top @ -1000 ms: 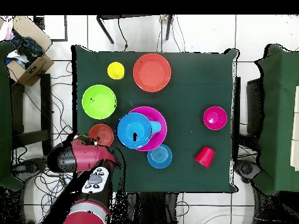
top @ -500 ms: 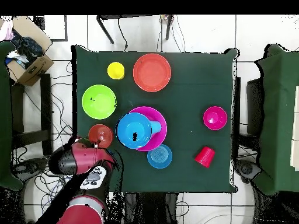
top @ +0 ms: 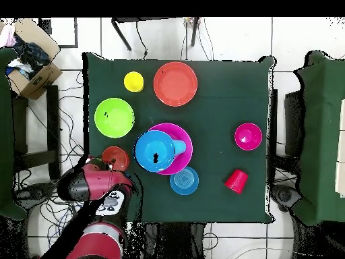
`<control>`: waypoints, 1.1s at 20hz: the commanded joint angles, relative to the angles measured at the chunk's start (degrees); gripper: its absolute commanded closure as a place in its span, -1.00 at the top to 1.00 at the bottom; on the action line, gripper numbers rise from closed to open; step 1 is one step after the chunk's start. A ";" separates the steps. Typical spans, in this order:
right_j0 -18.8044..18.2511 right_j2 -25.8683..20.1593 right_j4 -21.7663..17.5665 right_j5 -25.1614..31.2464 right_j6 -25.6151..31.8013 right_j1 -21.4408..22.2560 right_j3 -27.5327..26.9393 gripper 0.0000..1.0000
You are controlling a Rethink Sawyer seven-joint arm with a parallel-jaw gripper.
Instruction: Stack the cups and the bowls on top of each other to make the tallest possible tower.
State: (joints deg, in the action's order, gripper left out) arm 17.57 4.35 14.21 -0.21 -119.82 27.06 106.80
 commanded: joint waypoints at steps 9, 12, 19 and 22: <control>-4.16 -8.49 2.06 2.73 -10.97 2.33 2.22 1.00; -5.10 -9.80 1.99 3.08 -11.20 3.70 3.27 1.00; -6.56 -12.27 2.55 1.43 -12.38 4.52 3.93 1.00; -6.19 -11.79 2.65 1.48 -12.47 4.33 4.03 1.00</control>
State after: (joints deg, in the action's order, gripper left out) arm 12.05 -1.16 14.23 -0.20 -120.28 31.51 108.17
